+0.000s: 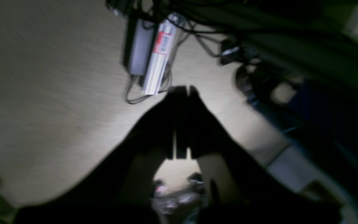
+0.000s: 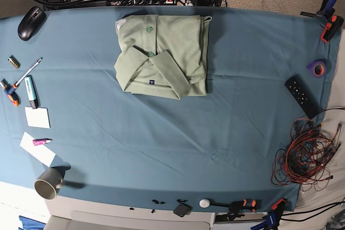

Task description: Fold the T-shirt properly

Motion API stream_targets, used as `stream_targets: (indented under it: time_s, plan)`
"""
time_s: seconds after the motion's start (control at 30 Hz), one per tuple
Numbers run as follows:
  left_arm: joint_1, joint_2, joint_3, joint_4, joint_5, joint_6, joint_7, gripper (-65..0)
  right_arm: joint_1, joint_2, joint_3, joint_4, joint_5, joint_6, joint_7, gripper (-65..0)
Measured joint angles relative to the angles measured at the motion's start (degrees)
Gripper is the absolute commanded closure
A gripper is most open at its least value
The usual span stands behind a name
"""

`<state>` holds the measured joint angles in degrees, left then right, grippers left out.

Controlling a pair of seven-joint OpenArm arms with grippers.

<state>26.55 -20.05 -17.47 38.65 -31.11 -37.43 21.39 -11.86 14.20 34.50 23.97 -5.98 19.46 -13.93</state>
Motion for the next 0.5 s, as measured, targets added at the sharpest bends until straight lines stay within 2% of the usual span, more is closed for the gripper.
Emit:
stream_targets:
  time_s: [0.13, 0.2, 0.3, 0.5]
  plan:
    - [-4.7, 0.5, 10.7, -3.8, 9.6, 12.4, -14.2, 0.0, -0.1, -1.9, -0.1, -0.7, -0.1, -3.0, 0.9, 0.0]
    - [-6.9, 1.4, 14.8, -4.9, 15.7, 20.0, -17.4, 0.0, 0.0, -2.3, -0.1, -0.7, -0.1, -4.9, 0.7, 0.0]
    - [-9.0, 3.5, 20.4, -6.4, 22.0, 27.8, -19.6, 0.0, 0.1, -3.1, -0.1, -0.7, -0.1, -6.6, 0.8, 0.0]
    - [-12.5, 8.1, 28.6, -9.6, 24.3, 30.4, -18.8, 0.0, 0.0, -7.1, -0.1, -0.7, -0.1, -6.5, 1.1, 0.0]
